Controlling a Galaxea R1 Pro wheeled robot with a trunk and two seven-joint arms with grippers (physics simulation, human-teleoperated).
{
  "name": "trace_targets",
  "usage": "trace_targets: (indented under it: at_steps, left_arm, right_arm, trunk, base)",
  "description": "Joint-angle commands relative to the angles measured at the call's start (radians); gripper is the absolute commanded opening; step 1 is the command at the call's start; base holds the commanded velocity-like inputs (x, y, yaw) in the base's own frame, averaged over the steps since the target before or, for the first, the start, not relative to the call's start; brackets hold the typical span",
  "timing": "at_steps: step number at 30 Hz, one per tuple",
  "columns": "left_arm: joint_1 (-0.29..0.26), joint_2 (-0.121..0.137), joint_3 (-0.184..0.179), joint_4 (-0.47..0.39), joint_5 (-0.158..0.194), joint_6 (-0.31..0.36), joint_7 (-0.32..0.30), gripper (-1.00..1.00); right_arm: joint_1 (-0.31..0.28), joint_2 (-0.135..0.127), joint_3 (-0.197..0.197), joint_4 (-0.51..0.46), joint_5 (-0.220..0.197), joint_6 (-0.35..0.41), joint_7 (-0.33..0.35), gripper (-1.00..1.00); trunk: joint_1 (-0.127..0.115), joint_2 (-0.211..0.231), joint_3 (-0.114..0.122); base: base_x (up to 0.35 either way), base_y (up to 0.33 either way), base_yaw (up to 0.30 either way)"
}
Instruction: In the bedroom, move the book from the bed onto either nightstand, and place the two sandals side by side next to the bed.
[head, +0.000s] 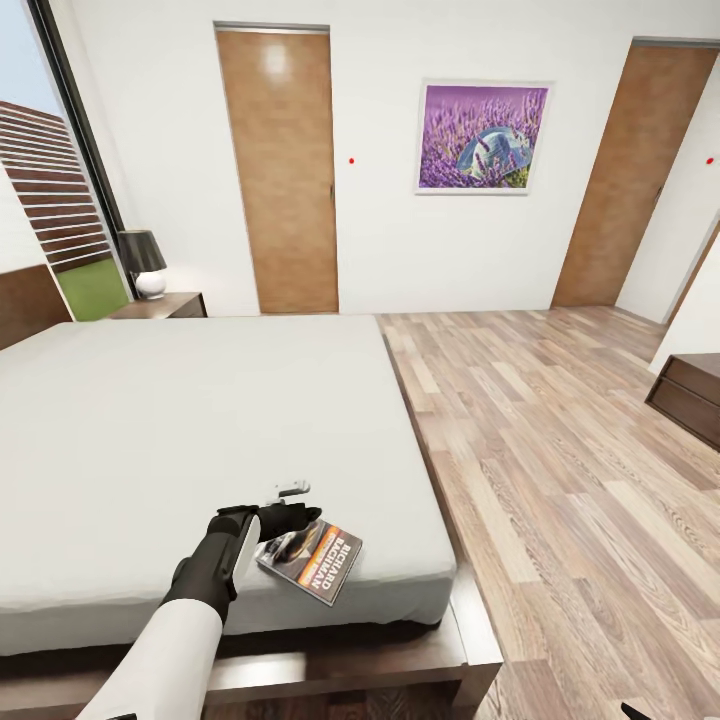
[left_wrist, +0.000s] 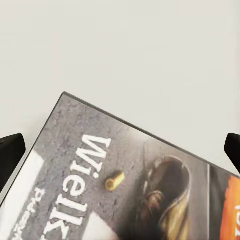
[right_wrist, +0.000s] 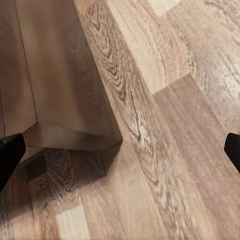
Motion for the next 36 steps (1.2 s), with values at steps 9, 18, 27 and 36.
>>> trace_targets:
  at_steps: [9, 18, 27, 36]
  left_arm:
    - [-0.001, -0.002, 0.006, -0.001, -0.011, 0.004, -0.009, 1.0]
    - [-0.001, -0.002, 0.006, -0.001, -0.011, 0.004, -0.009, 1.0]
    - [-0.001, -0.002, 0.006, -0.001, -0.011, 0.004, -0.009, 1.0]
    - [-0.001, -0.002, 0.006, -0.001, -0.011, 0.004, -0.009, 1.0]
  right_arm:
    - [-0.002, -0.001, 0.008, 0.005, -0.008, -0.009, 0.004, 1.0]
    - [-0.002, -0.001, 0.008, 0.005, -0.008, -0.009, 0.004, 1.0]
    - [-0.002, -0.001, 0.008, 0.005, -0.008, -0.009, 0.004, 1.0]
    - [-0.002, -0.001, 0.008, 0.005, -0.008, -0.009, 0.004, 1.0]
  trunk:
    - [0.0, 0.0, 0.0]
    - [0.0, 0.0, 0.0]
    - [0.0, 0.0, 0.0]
    - [0.0, 0.0, 0.0]
  base:
    - [0.0, 0.0, -0.117]
    - [0.0, 0.0, -0.008]
    - [0.0, 0.0, 0.0]
    - [0.0, 0.0, 0.0]
